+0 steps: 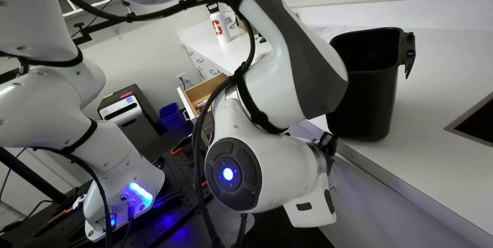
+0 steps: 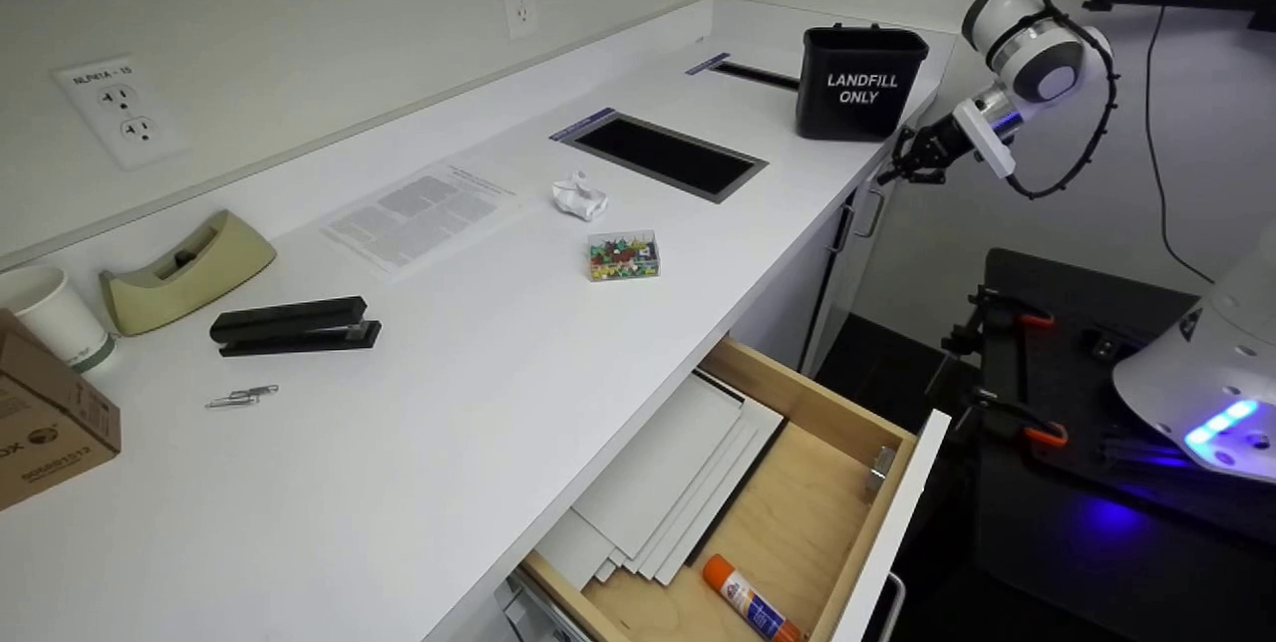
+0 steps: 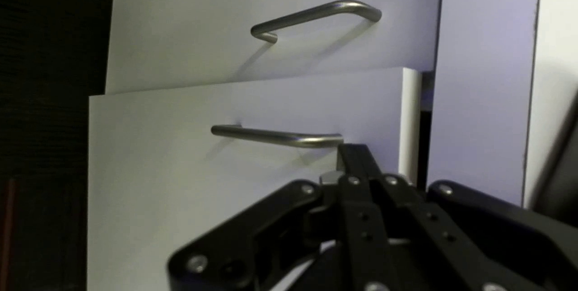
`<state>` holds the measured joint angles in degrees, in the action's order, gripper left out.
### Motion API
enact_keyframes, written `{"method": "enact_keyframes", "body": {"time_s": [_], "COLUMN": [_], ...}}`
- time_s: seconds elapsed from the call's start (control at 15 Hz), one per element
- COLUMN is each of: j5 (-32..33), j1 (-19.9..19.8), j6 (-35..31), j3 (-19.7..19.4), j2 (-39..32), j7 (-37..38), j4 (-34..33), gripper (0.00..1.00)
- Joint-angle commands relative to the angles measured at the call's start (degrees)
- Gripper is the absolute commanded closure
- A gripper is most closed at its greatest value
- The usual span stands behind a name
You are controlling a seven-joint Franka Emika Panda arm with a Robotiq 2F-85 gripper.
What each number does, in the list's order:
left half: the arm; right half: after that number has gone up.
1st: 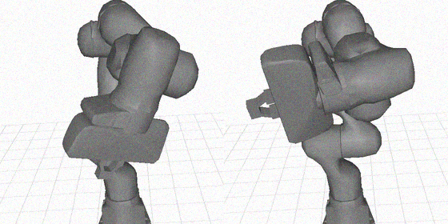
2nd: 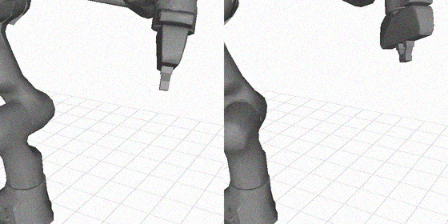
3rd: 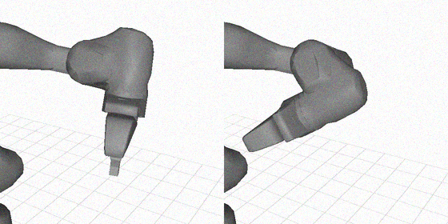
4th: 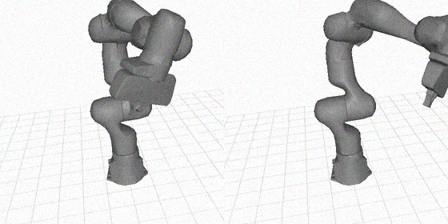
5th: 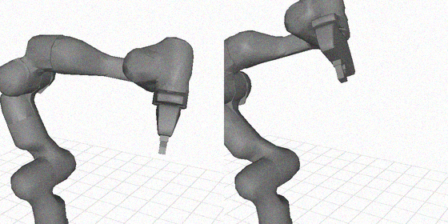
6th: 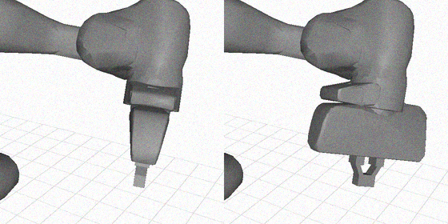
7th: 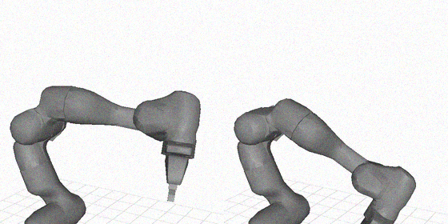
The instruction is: Close the open cabinet door on the right
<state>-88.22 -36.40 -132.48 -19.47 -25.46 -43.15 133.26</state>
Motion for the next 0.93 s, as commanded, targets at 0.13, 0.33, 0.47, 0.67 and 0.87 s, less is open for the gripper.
{"method": "enact_keyframes", "body": {"time_s": [0.13,0.33,0.47,0.67,0.87], "j5": [14.58,25.57,34.42,49.61,64.92], "j1": [6.10,7.35,7.04,5.73,0.73], "j6": [-4.42,-10.95,-15.03,-18.48,-15.80], "j3": [-8.15,-10.84,-11.09,-9.78,-5.74], "j2": [16.51,25.09,30.74,39.18,46.83], "j7": [0.67,2.37,5.71,13.36,22.71], "j4": [13.50,18.49,21.36,25.88,28.53], "gripper": [1.00,1.00,1.00,1.00,1.00]}}
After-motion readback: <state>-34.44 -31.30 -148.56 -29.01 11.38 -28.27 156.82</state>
